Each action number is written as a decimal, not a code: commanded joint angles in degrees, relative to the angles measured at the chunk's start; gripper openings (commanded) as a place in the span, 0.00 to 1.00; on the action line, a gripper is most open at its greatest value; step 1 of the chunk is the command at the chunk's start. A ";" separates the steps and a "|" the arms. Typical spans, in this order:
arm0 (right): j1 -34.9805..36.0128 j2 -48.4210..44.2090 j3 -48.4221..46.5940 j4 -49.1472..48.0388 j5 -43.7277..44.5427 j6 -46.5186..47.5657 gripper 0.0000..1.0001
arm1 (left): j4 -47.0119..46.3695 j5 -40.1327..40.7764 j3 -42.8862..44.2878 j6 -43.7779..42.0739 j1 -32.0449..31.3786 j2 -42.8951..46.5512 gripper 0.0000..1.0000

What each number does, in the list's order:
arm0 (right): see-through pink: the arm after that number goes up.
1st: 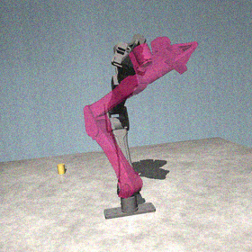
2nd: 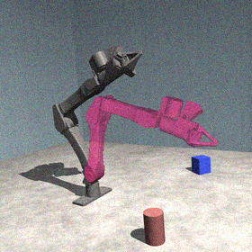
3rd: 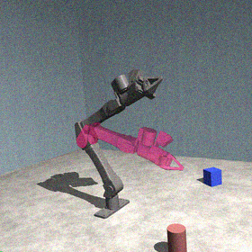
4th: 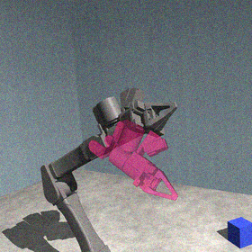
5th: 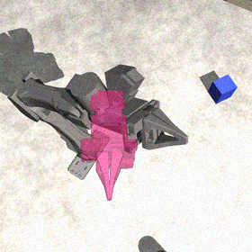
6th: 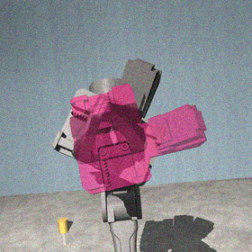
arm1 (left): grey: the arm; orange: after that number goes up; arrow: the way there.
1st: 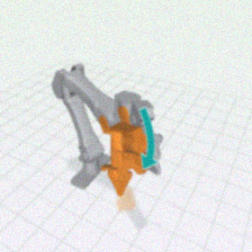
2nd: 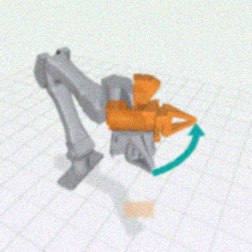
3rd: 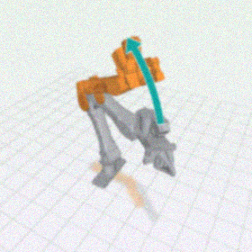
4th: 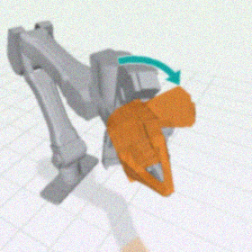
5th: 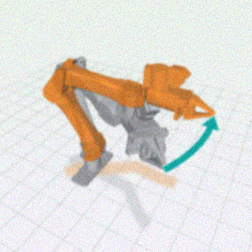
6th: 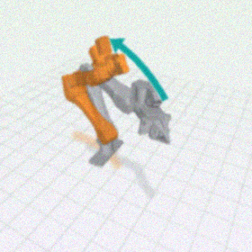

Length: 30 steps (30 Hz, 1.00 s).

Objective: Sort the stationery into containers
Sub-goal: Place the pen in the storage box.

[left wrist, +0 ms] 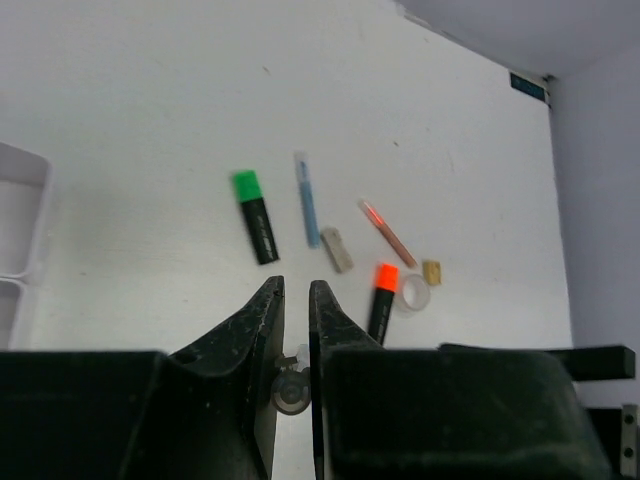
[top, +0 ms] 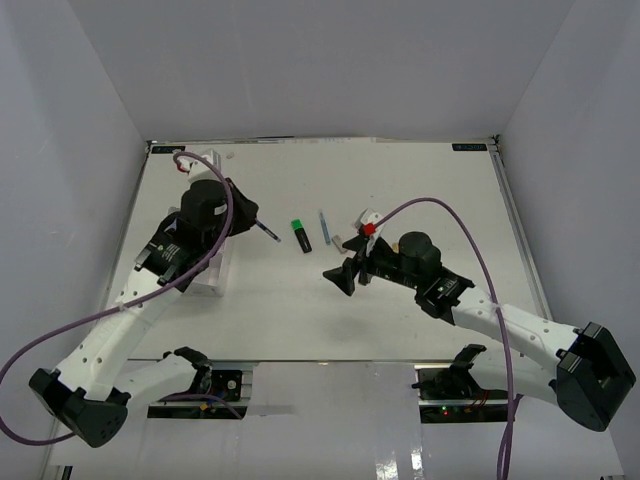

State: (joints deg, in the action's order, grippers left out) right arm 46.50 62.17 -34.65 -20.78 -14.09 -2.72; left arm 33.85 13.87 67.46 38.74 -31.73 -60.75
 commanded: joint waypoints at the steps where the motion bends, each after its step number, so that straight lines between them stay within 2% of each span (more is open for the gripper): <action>1: -0.27 -2.49 2.21 1.35 2.22 0.43 0.97 | 4.64 14.94 -0.75 -2.18 1.57 4.14 0.00; 3: -0.45 -3.28 3.01 2.22 2.83 0.87 0.96 | 7.28 19.68 -1.19 -2.88 2.45 5.11 0.00; 6: -0.62 -4.34 4.33 2.93 3.19 1.05 0.96 | 10.18 22.42 -1.89 -5.25 7.27 6.87 0.00; 12: -0.71 -5.66 6.00 2.93 3.19 1.40 0.96 | 9.40 20.85 -5.84 -12.28 19.57 10.21 0.00; 15: -0.80 -5.83 6.35 3.28 3.28 1.67 0.96 | 8.70 20.76 -6.90 -14.48 22.83 10.13 0.00; 22: -0.71 -6.54 7.32 3.46 3.01 1.75 0.96 | 3.69 18.48 -10.33 -16.94 28.20 10.30 0.00; 30: -0.80 -7.15 7.85 4.16 2.84 1.67 0.96 | -0.18 16.46 -9.37 -18.44 31.64 8.55 0.00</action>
State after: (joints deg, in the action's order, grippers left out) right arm 46.09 56.07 -27.18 -15.88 -11.51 -1.52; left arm 36.95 31.73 57.21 21.71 -0.75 -52.27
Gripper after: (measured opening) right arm 0.962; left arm 0.233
